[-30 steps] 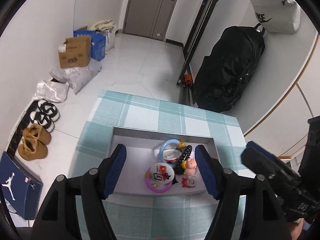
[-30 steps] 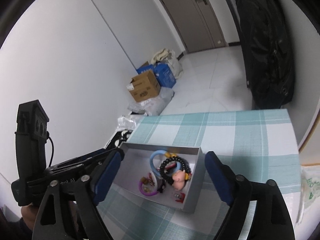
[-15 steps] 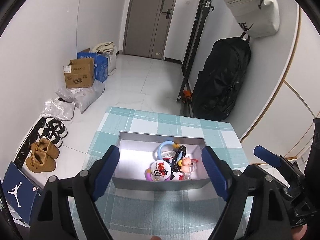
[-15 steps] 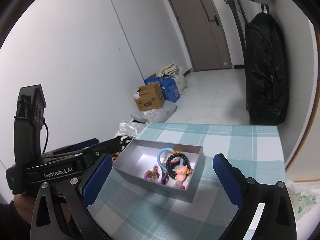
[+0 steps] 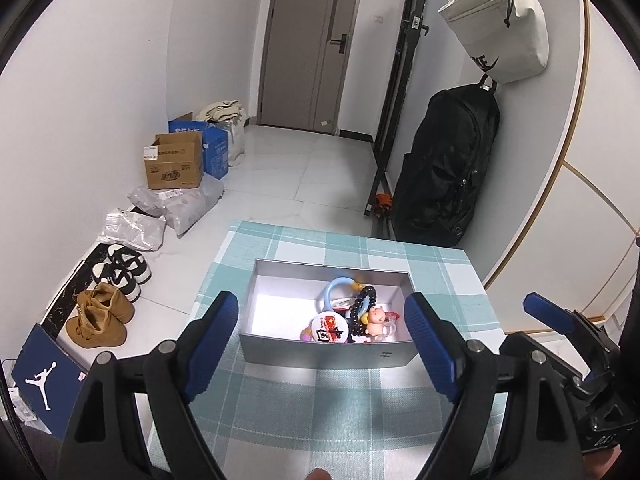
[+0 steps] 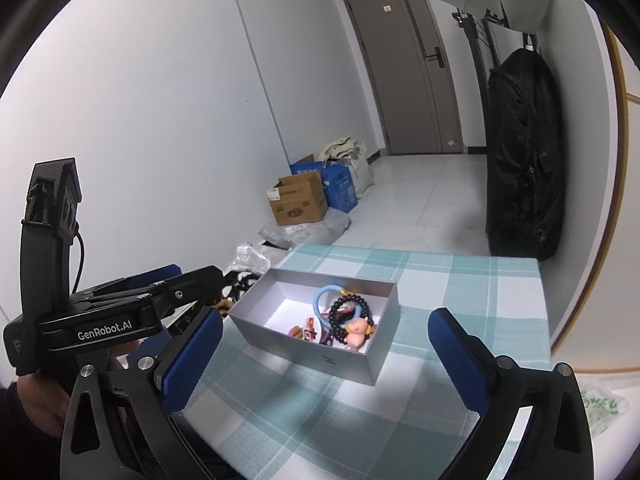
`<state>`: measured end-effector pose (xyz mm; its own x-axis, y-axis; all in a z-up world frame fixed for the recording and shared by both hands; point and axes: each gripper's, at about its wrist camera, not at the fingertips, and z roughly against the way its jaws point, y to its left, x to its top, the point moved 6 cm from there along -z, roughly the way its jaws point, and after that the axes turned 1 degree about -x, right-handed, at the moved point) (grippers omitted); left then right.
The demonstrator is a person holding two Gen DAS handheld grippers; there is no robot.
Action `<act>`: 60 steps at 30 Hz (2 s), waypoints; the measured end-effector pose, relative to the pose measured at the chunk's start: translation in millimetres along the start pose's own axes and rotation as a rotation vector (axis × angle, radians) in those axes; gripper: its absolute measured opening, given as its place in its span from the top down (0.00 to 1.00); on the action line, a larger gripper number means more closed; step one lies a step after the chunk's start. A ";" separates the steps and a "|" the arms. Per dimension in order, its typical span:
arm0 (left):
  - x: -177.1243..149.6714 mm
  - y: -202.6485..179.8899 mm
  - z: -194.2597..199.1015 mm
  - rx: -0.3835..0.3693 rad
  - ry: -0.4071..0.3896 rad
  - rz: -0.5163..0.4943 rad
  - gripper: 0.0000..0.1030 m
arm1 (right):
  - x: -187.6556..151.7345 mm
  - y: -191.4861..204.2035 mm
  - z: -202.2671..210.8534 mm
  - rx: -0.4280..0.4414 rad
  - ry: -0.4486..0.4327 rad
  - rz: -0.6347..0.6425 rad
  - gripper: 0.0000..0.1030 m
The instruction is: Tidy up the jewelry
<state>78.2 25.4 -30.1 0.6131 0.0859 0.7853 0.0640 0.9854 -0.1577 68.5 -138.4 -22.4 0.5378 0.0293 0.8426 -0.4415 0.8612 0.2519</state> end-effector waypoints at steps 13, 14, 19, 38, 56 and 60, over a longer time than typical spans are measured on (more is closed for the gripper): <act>-5.1 -0.6 4.4 0.014 0.007 -0.012 0.21 | -0.1 -0.9 5.1 -0.006 -0.004 -0.003 0.00; -5.6 -0.8 4.5 0.013 0.009 -0.013 0.21 | -0.2 -0.9 5.3 -0.007 -0.003 -0.002 0.00; -5.5 -4.0 6.1 0.005 0.006 -0.028 0.21 | -0.8 -1.3 4.7 -0.010 0.000 -0.003 0.00; -6.5 -4.1 3.4 -0.006 0.020 -0.026 0.21 | -3.5 -3.0 2.1 -0.017 0.023 -0.010 0.00; -8.1 -5.9 2.9 -0.008 0.025 -0.029 0.21 | -5.2 -4.4 -0.4 -0.024 0.034 -0.014 0.00; -8.9 -6.3 3.0 -0.006 0.026 -0.030 0.21 | -5.2 -3.9 -0.3 -0.025 0.035 -0.014 0.00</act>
<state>70.0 18.8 -34.3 0.6309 0.0525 0.7741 0.0869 0.9866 -0.1378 67.7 -141.7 -27.9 0.5687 0.0346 0.8218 -0.4163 0.8738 0.2513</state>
